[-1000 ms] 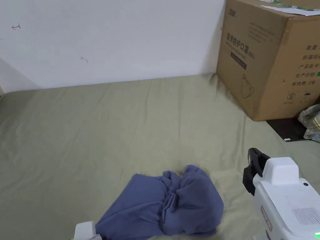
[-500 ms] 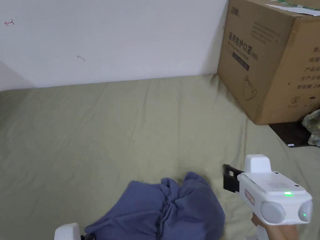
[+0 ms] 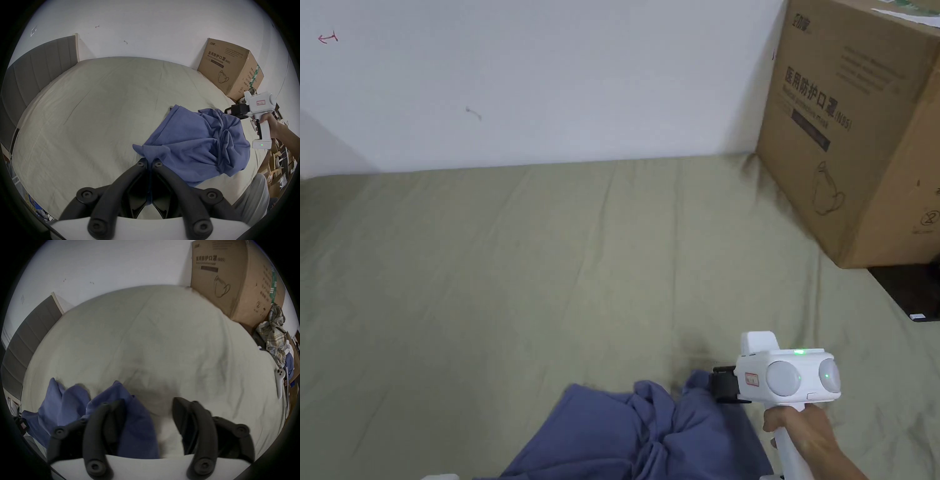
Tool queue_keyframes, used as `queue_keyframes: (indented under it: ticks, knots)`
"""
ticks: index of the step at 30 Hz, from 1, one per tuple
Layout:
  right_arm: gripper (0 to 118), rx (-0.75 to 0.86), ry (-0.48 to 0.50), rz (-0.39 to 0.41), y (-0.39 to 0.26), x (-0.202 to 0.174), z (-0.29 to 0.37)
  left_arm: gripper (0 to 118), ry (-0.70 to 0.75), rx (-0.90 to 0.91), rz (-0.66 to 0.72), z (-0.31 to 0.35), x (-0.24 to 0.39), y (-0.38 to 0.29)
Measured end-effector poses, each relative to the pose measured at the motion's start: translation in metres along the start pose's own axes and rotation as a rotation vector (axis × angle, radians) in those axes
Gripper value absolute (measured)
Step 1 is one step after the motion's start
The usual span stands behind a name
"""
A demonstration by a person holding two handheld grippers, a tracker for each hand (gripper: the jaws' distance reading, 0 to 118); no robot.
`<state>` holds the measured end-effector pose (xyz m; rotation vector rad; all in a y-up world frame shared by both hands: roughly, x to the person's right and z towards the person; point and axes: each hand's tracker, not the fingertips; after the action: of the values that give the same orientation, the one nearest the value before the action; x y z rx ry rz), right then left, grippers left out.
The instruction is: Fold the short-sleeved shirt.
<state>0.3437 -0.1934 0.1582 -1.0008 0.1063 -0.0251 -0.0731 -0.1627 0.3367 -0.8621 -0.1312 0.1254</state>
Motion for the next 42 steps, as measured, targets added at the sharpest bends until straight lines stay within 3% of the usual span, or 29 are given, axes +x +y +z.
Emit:
queue_keyframes:
  ticks: [2, 4, 5, 7, 13, 18, 22, 31, 35, 42]
  knots:
    - [36, -0.029, 0.009, 0.002, -0.004, -0.009, -0.007, 1, -0.001, -0.006, -0.007, 0.000, 0.000, 0.000]
    - [9, -0.050, 0.050, 0.033, -0.008, -0.012, -0.013, 1, -0.004, -0.008, -0.011, 0.000, 0.001, -0.001]
    - [5, -0.050, 0.047, 0.059, -0.010, -0.017, -0.013, 1, -0.004, -0.011, -0.016, 0.001, 0.001, -0.001]
    - [4, -0.032, 0.017, 0.113, -0.014, -0.026, -0.009, 1, -0.003, -0.010, -0.022, 0.001, 0.001, -0.002]
    - [3, 0.091, 0.009, 0.095, -0.015, 0.003, 0.027, 1, -0.023, 0.008, 0.020, 0.006, 0.000, 0.000]
    - [3, 0.217, 0.017, 0.003, -0.020, 0.027, 0.109, 1, -0.055, 0.052, 0.093, 0.016, -0.005, 0.011]
    - [3, 0.306, -0.010, -0.023, -0.017, 0.062, 0.166, 1, -0.093, 0.107, 0.144, 0.029, -0.005, 0.036]
    - [3, 0.511, -0.120, -0.106, 0.012, 0.113, 0.277, 1, -0.123, 0.297, 0.213, 0.063, -0.013, 0.153]
    - [3, 0.571, -0.153, -0.109, 0.037, 0.116, 0.304, 1, -0.126, 0.362, 0.249, 0.084, -0.014, 0.213]
    - [3, 0.668, -0.154, -0.101, 0.102, 0.096, 0.319, 1, -0.054, 0.469, 0.184, 0.111, -0.002, 0.315]
